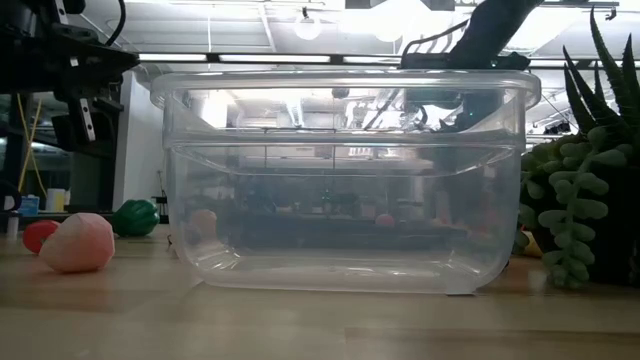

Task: Pick and placing Produce into tupperware
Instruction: Put the apple into the transparent bin

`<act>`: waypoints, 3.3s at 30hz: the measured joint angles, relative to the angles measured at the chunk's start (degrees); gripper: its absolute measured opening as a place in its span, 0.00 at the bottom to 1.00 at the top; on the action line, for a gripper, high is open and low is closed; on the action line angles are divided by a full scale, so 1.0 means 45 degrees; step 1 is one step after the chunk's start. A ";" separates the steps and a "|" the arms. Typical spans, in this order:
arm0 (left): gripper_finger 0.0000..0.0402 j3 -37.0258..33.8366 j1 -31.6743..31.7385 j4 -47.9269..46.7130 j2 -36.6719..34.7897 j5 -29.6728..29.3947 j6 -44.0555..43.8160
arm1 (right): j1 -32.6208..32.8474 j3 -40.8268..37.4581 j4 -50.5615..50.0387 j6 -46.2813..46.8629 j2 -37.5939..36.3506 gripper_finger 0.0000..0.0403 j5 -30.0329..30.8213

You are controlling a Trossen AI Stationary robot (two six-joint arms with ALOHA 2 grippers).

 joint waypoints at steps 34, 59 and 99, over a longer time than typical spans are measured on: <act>0.00 0.0004 -0.0004 0.0005 -0.0001 -0.0004 0.0000 | -0.0010 0.3930 -0.2398 -0.1522 -0.0321 0.66 0.0108; 0.00 0.0004 -0.0005 -0.0015 0.0002 -0.0196 0.0005 | 0.1906 0.8359 -0.0671 -0.5001 -0.0330 0.66 0.0158; 0.00 0.0003 0.0000 -0.0071 0.0004 -0.0271 0.0571 | 0.5571 0.8364 0.2810 -0.5955 0.0949 0.66 0.0266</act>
